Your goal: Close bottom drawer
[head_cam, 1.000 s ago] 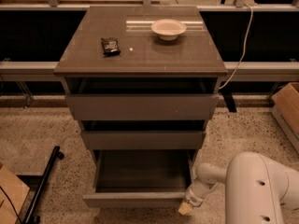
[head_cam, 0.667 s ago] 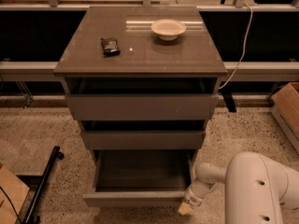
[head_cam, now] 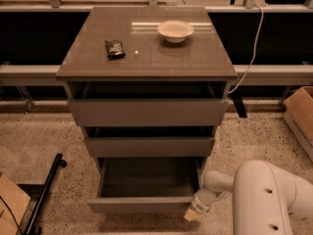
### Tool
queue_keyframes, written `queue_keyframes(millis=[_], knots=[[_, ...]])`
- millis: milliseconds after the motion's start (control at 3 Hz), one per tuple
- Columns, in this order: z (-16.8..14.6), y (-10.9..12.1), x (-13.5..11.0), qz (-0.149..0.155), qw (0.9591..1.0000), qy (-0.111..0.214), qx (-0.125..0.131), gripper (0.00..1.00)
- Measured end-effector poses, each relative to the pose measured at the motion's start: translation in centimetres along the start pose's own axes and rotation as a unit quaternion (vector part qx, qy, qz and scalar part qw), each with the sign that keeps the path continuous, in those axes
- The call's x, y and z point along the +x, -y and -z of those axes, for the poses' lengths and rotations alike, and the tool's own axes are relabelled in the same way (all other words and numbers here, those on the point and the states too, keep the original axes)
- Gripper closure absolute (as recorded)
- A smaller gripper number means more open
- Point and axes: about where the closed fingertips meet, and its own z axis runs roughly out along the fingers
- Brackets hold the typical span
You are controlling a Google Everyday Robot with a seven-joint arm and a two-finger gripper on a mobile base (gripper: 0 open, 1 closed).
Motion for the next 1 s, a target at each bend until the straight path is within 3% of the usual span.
queue_keyframes(millis=[333, 667, 1000], knots=[[0.0, -0.1, 0.0, 0.000, 1.0000, 0.000, 0.000, 1.00], [1.7, 3.8, -4.0, 0.051, 0.9977, 0.024, 0.038, 1.00], [2.6, 5.1, -4.6, 0.062, 0.9963, 0.030, 0.052, 1.00]])
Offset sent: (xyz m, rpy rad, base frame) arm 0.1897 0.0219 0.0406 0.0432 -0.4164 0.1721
